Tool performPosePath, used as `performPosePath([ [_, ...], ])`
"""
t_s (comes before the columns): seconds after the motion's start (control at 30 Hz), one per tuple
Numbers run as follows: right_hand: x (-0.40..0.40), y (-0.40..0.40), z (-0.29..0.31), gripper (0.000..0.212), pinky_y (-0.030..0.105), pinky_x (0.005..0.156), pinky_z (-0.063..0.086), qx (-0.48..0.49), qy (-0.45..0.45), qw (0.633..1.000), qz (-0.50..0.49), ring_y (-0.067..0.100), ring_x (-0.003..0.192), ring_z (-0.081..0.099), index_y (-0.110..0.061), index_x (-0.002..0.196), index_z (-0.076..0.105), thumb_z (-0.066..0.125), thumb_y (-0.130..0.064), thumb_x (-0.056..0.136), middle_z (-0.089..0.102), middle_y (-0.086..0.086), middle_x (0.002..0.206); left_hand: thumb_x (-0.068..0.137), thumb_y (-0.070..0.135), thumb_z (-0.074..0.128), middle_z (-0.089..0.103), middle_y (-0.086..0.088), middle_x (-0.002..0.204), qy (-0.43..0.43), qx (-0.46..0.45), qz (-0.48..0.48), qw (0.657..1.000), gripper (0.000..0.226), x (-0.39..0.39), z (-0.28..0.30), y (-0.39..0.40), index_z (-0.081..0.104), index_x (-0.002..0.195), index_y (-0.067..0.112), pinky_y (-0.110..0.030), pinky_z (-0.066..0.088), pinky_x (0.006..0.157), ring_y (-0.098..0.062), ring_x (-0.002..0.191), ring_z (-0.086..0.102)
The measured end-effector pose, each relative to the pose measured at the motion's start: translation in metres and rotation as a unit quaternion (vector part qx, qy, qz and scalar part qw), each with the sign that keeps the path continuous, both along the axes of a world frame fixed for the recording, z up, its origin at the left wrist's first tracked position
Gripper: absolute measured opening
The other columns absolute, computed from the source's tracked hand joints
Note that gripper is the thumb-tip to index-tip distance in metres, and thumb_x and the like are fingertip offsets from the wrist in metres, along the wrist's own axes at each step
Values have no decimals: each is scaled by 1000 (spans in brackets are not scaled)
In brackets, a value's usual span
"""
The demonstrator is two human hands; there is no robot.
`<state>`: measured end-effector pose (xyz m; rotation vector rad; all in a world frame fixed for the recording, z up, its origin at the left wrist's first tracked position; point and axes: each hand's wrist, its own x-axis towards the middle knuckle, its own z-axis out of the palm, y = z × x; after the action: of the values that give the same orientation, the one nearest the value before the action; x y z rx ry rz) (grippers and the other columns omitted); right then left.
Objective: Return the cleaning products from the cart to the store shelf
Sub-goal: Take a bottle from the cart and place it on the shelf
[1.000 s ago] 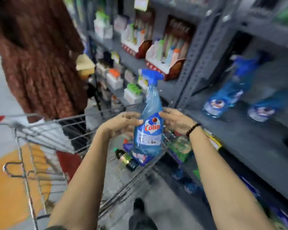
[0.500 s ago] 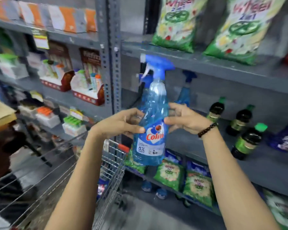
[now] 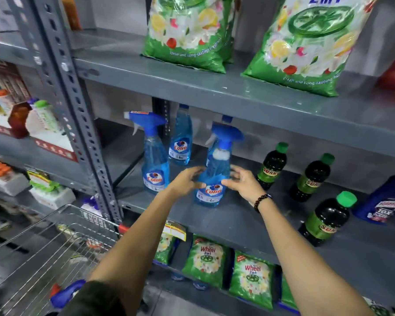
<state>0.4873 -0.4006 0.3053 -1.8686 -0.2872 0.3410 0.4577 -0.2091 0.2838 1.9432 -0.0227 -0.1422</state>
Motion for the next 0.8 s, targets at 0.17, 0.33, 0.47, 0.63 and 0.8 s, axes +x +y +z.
performPosePath([
  [0.17,21,4,0,59,34,88,47,-16,-1,1000,-2,22,102,56,-7,130,44,67,1,76,57,22,125,82,-7,58,42,-19,142,6,-32,9,999,60,16,-3,1,34,136,0,-29,35,102,-29,132,39],
  [0.33,8,7,-5,58,39,103,43,-15,-6,1000,-13,20,109,54,-4,131,44,66,2,77,53,22,131,84,-2,57,40,-14,145,-21,-29,39,999,59,-2,-10,-3,33,138,6,-29,36,104,-26,132,40],
  [0.47,-22,15,-9,63,30,96,43,29,8,997,-71,17,110,51,-3,132,39,64,8,76,50,19,134,84,6,62,40,-16,145,-30,2,110,993,65,-33,-12,-1,29,140,4,-39,37,109,-28,132,41],
  [0.63,-90,43,-30,65,32,96,40,-9,-5,971,-240,27,120,50,0,133,37,68,-6,76,48,21,137,83,11,63,42,-18,142,7,-76,178,981,63,-119,-28,17,33,138,3,-39,37,107,-28,130,43],
  [0.8,-183,134,-76,52,39,103,40,-70,22,990,-121,27,118,52,0,125,47,66,-13,78,53,21,132,85,11,60,51,-15,133,44,-90,276,956,54,-226,-67,61,39,133,-2,-44,38,108,-24,121,48],
])
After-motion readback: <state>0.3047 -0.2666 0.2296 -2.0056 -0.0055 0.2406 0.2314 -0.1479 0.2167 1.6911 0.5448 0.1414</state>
